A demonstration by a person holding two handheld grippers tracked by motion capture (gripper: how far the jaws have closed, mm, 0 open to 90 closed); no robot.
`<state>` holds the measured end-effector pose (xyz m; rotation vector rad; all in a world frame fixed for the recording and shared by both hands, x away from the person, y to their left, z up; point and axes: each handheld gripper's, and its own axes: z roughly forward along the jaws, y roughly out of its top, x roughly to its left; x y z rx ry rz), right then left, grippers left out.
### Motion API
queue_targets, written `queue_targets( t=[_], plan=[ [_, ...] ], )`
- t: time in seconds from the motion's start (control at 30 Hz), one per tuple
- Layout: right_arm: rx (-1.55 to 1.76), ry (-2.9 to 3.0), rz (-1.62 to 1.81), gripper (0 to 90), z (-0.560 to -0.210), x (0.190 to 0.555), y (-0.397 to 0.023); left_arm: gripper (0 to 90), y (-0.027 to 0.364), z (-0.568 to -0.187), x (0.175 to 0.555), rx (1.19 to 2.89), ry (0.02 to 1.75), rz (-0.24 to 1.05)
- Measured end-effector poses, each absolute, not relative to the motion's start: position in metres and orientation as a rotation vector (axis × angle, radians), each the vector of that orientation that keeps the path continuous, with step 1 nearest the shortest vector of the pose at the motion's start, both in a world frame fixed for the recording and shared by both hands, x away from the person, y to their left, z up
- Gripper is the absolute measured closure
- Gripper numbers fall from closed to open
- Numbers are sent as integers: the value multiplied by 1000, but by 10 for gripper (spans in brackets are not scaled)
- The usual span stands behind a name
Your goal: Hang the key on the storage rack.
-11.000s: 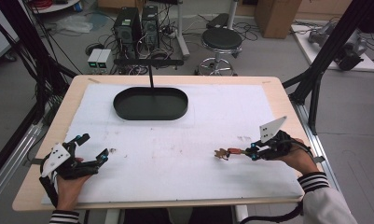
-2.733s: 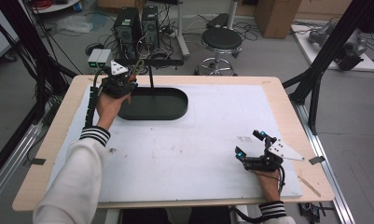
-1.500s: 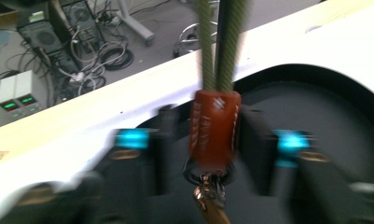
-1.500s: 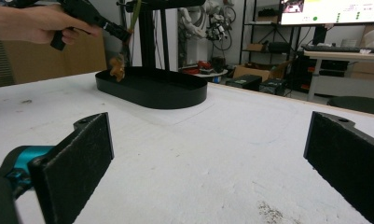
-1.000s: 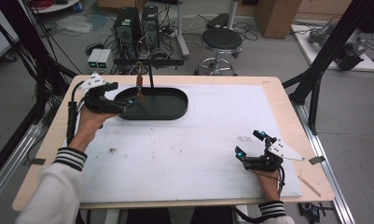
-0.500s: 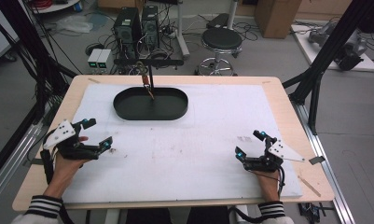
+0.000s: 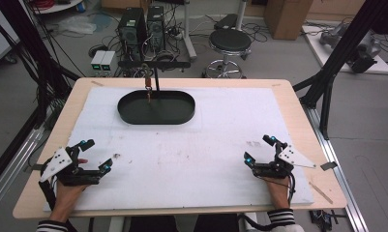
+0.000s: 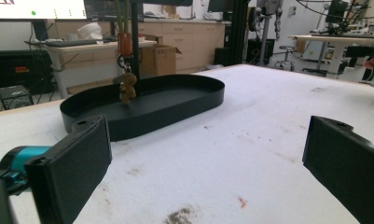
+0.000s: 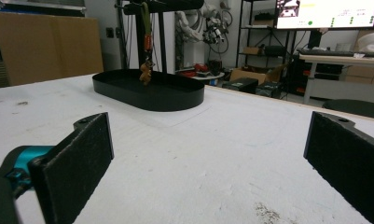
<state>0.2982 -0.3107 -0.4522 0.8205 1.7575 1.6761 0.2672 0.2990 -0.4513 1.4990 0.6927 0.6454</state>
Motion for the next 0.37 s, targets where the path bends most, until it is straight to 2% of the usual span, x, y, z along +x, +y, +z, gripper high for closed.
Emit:
queue_targets(
  t=[0.13, 0.37],
  plan=[
    [810, 1749, 1674, 3, -452, 298, -311, 17, 301, -453, 263, 1442, 711, 688],
    [812, 1745, 1667, 3, -453, 297, -310, 17, 301, -454, 262, 1435, 708, 693]
  ],
)
